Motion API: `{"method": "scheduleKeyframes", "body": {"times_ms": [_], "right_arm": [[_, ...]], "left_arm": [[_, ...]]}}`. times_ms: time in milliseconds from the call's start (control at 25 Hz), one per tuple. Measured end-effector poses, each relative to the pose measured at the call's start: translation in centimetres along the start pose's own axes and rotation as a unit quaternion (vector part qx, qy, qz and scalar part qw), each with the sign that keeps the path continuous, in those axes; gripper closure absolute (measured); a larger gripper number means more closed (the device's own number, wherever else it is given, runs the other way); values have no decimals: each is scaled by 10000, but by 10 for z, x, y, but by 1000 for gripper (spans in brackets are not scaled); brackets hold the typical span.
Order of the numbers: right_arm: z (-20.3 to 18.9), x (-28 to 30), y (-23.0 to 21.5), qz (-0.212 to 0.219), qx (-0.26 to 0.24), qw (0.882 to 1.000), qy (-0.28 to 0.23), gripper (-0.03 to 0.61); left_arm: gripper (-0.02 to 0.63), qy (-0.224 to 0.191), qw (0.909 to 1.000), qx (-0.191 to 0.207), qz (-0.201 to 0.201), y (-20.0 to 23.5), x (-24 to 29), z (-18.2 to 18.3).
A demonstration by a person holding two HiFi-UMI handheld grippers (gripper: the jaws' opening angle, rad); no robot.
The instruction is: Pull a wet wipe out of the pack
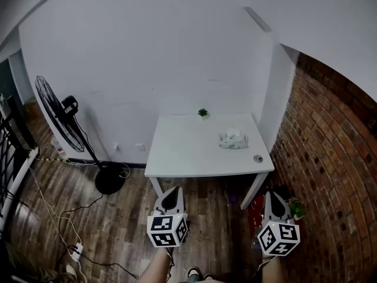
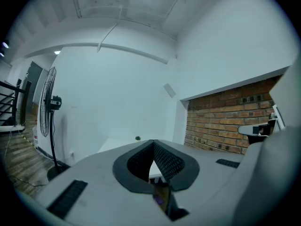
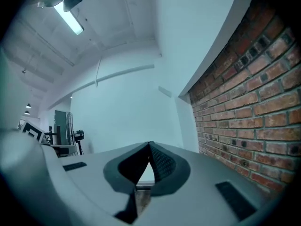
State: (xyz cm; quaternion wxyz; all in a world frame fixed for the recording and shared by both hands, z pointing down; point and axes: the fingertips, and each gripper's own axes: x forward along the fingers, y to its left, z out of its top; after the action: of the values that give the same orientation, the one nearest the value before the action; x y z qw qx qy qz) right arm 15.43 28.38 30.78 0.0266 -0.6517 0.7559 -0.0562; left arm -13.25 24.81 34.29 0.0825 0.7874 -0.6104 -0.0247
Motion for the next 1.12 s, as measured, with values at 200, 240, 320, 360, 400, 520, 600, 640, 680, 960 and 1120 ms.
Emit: {"method": "scheduleKeyframes", "body": {"times_ms": [200, 240, 320, 360, 400, 520, 600, 640, 680, 960, 1120], "right_arm": [[-2, 0, 1, 15, 81, 10000, -17, 577], [-2, 0, 1, 18, 68, 10000, -9, 577], [-3, 0, 2, 20, 49, 10000, 18, 571], [-3, 0, 2, 16, 41, 10000, 34, 565], [-4, 0, 2, 8, 32, 10000, 50, 556], [-5, 0, 1, -51, -22, 10000, 78, 533], [-4, 0, 0, -82, -64, 9999, 69, 520], [-3, 1, 0, -90, -79, 9999, 58, 513], [-2, 1, 0, -96, -89, 9999, 46, 506], [-1, 6, -3, -208, -118, 9997, 16, 477], [-2, 15, -5, -356, -58, 9994, 7, 477]], "left_arm": [[614, -24, 10000, -41, 24, 3, -1, 1], [614, -20, 10000, -68, 11, 3, -1, 1], [614, -9, 9999, -129, -9, 4, 0, 1], [614, -10, 9999, -138, -7, 5, 0, 2], [614, -14, 9999, -131, 1, 5, 0, 2], [614, -53, 9999, -113, 23, 7, 1, 3], [614, -94, 9999, -115, 47, 8, 2, 4], [614, -106, 9999, -114, 62, 9, 2, 4], [614, -112, 9998, -113, 74, 10, 3, 4], [614, -103, 9999, -86, 87, 15, 12, 4], [614, -82, 10000, -3, 48, 23, 21, 5]]}}
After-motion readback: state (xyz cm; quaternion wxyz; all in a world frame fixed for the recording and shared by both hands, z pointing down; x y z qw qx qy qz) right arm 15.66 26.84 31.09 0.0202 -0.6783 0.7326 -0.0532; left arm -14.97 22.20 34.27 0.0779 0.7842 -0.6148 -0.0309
